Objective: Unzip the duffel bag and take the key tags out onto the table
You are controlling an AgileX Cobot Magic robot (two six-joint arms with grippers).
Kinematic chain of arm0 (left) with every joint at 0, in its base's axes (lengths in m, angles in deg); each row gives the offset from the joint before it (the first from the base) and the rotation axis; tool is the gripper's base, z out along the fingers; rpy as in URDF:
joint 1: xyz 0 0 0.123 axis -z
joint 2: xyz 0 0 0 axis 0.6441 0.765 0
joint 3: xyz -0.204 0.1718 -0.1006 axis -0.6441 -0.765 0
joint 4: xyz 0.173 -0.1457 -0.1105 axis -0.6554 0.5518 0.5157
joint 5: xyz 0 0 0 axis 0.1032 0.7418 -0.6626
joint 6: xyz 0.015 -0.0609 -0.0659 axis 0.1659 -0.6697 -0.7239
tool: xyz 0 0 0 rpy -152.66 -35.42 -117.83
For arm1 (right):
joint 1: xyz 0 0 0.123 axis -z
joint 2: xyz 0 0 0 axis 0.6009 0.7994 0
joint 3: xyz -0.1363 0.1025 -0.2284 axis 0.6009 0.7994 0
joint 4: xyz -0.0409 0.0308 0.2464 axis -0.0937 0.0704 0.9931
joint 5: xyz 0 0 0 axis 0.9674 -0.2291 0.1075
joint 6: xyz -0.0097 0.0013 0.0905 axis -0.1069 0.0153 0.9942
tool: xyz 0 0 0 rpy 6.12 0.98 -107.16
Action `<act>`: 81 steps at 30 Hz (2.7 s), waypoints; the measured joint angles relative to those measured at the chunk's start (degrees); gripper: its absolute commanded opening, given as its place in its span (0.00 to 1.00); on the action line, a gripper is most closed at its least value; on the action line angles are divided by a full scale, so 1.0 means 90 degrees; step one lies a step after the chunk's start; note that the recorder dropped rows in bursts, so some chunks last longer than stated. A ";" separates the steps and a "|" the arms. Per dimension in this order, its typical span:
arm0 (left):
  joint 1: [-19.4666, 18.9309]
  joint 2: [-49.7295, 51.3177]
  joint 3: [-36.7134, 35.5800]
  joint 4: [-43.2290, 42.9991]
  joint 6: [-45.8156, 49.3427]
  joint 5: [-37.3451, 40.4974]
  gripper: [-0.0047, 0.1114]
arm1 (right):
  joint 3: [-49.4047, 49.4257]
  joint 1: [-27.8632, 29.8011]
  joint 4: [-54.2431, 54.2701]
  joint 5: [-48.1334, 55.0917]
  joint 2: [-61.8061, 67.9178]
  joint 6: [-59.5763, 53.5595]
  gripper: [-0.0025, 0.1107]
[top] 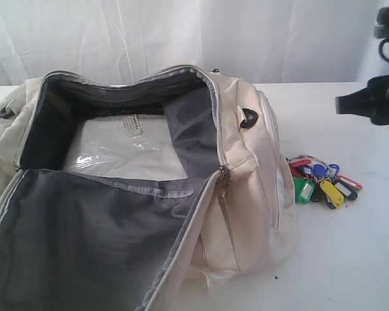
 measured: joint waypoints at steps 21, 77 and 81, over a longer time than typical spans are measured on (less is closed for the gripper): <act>0.0000 -0.0013 -0.0796 0.0000 -0.0474 -0.3604 0.04 | 0.1843 0.0000 0.1980 0.0007 -0.6141 -0.1898 0.02; -0.0696 -0.0195 -0.1743 -0.0023 -0.0179 -0.4973 0.04 | 0.2356 0.0000 0.3675 0.1307 -0.7424 -0.4023 0.02; -0.1561 -0.0480 -0.2215 -0.0023 -0.0146 -0.5069 0.04 | 0.2356 0.0000 0.3675 0.1318 -0.7424 -0.4023 0.02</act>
